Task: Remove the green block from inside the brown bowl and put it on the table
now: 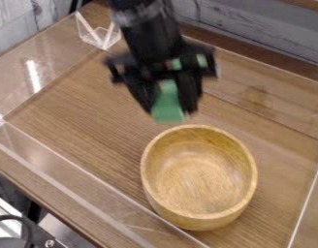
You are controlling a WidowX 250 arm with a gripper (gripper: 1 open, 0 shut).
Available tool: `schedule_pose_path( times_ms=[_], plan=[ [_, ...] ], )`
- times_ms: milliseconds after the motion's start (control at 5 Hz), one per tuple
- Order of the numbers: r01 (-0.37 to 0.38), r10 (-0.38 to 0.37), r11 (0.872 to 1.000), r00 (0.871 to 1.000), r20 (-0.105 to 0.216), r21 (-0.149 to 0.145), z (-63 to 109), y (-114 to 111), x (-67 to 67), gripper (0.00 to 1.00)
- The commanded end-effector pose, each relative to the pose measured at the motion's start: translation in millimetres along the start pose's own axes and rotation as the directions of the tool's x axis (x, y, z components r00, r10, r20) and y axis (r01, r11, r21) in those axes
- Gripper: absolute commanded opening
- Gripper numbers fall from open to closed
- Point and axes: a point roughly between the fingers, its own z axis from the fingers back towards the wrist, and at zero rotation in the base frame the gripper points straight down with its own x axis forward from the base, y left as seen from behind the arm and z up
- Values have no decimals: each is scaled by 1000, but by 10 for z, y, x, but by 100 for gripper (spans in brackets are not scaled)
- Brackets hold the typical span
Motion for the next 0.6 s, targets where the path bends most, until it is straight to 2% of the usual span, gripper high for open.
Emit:
schedule_pose_path(
  times_ms=[0, 200, 400],
  plan=[
    [22, -20, 999, 997, 77, -26, 226, -6, 117, 0],
    [6, -3, 999, 994, 111, -34, 224, 36, 142, 0],
    [8, -3, 999, 991, 132, -36, 111, 10, 138, 0]
  ],
)
